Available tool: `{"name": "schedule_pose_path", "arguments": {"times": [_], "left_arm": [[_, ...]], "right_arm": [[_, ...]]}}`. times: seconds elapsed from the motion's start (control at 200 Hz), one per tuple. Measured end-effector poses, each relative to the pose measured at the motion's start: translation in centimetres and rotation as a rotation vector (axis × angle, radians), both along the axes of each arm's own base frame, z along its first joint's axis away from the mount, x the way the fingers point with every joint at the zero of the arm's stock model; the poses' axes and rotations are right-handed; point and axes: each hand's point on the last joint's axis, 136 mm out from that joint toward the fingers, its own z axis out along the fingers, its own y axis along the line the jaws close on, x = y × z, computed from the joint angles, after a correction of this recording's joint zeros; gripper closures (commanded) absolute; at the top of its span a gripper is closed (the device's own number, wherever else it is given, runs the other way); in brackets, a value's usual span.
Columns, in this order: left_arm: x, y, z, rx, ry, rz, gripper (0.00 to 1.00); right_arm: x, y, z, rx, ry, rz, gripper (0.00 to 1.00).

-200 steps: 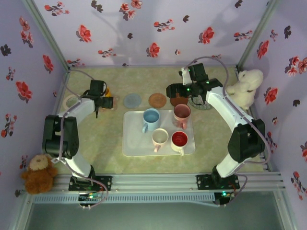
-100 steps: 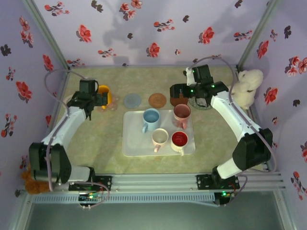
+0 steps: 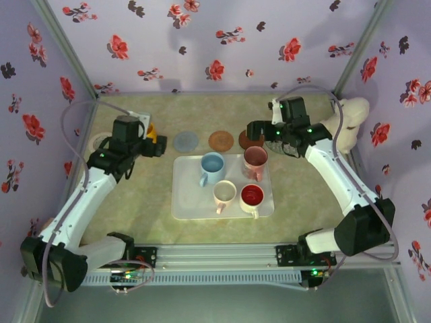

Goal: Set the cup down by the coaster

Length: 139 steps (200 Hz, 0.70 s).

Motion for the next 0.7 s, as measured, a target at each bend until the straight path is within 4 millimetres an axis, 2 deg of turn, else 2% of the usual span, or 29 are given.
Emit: {"name": "schedule_pose_path", "arguments": {"times": [0.14,0.295,0.395,0.54,0.695], "left_arm": [[-1.9,-3.8,-1.0,0.004,0.045,-0.125,0.01],[-3.5,-6.1,-2.2,-0.004,0.091,-0.210,0.01],[-4.9,-7.7,-3.5,-0.006,0.136,-0.270,0.02],[-7.2,-10.0,-6.6,0.000,0.226,-0.354,0.02],[-8.7,-11.4,-9.7,0.014,0.304,-0.385,0.05]], "right_arm": [[0.0,-0.9,-0.7,0.035,0.036,-0.028,0.01],[-1.0,-1.0,-1.2,0.089,0.065,-0.003,0.01],[-1.7,-0.7,-0.7,0.125,0.066,0.023,0.01],[-2.8,-0.4,-0.2,0.170,0.066,0.061,0.01],[-3.4,-0.3,-0.4,0.189,0.083,0.079,0.01]]}}
